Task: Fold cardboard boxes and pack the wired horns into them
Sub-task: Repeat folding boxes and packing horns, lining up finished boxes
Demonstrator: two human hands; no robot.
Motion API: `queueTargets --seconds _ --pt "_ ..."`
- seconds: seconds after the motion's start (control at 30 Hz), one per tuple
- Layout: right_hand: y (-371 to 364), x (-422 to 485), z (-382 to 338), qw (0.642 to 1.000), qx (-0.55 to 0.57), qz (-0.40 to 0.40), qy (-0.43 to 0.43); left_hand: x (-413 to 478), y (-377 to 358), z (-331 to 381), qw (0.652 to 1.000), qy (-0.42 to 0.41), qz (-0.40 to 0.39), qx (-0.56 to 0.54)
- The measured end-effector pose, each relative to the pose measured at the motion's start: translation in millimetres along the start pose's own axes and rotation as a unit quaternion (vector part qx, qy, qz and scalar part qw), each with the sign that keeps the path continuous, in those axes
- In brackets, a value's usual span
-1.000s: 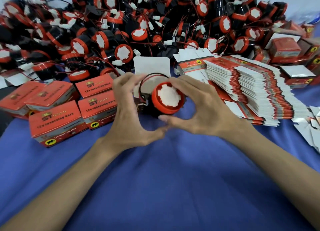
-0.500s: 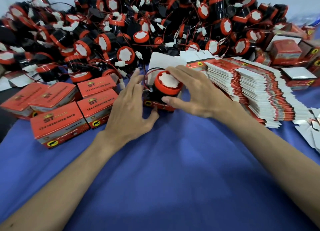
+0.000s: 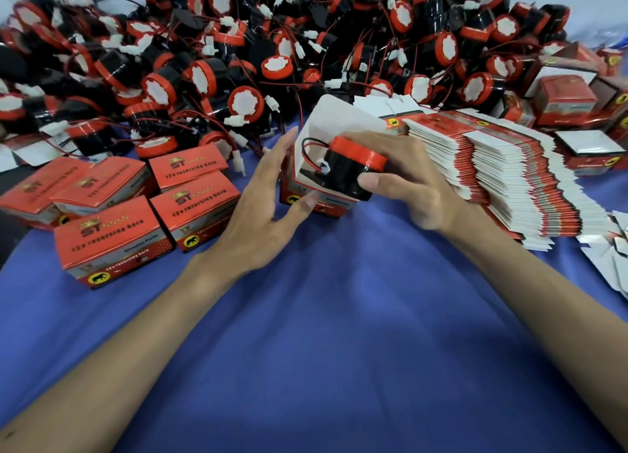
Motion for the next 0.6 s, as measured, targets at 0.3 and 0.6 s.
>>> queueTargets --seconds 0.3,0.6 --pt "-7.4 -9.6 6.6 0.994 -0.107 0.022 0.014 0.2 9.0 4.5 0.997 -0.031 0.051 0.055" --pt "-16.6 -11.0 11.1 0.973 -0.218 0.032 0.067 -5.4 9.2 -1.2 0.996 0.001 0.051 0.070"
Point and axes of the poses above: each hand's wrist, its own x-axis towards the middle knuckle, its own y-axis out of the back of the hand, z = x × y, the point moved 7 cm from there along x, towards the middle knuckle, and after that the axes turned 15 degrees about z, right-handed, at the moved point
